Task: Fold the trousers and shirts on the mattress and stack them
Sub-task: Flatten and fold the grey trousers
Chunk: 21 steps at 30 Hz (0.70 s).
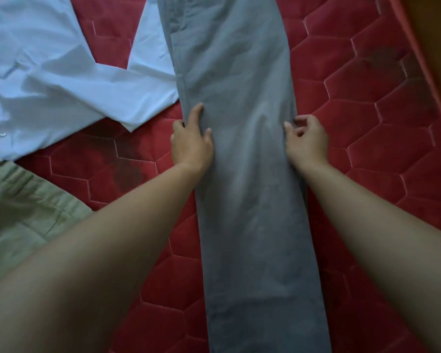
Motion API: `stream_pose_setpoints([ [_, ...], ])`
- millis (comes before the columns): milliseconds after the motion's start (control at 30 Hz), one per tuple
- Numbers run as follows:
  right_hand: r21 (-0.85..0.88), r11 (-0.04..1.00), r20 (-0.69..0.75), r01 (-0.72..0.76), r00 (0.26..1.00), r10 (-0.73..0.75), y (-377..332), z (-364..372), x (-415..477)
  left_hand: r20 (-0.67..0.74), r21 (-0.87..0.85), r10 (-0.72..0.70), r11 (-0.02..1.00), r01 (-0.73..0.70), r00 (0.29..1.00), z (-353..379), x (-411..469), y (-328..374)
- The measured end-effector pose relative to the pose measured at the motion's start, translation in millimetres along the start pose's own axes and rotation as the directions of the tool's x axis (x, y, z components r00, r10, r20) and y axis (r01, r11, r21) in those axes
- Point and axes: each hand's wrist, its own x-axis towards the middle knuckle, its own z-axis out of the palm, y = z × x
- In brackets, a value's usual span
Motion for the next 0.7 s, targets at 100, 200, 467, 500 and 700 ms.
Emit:
stream_pose_setpoints([
  [100, 0.053, 0.998, -0.069, 0.026, 0.997, -0.022, 1, -5, 5, -0.03, -0.231, 0.086, 0.969, -0.09, 0.996, -5, 4, 2],
  [200, 0.05, 0.996, -0.18, 0.069, 0.982, -0.059, 10, -27, -2, -0.146, -0.377, 0.113, 0.912, -0.161, 0.983, -7, -9, -3],
  [467, 0.016, 0.998, 0.27, -0.068, 0.961, 0.061, 24, -29, -40, 0.135, -0.291, 0.033, 0.957, 0.007, 0.99, 8, -59, -27],
  [500, 0.035, 0.995, 0.282, -0.096, 0.956, 0.083, 29, -31, -46, 0.144, -0.273, 0.048, 0.962, -0.007, 0.988, 8, -67, -29],
  [700, 0.156, 0.971, 0.33, -0.183, 0.936, 0.123, 68, -48, -96, 0.181, -0.176, 0.038, 0.984, -0.005, 0.983, 2, -101, -36],
])
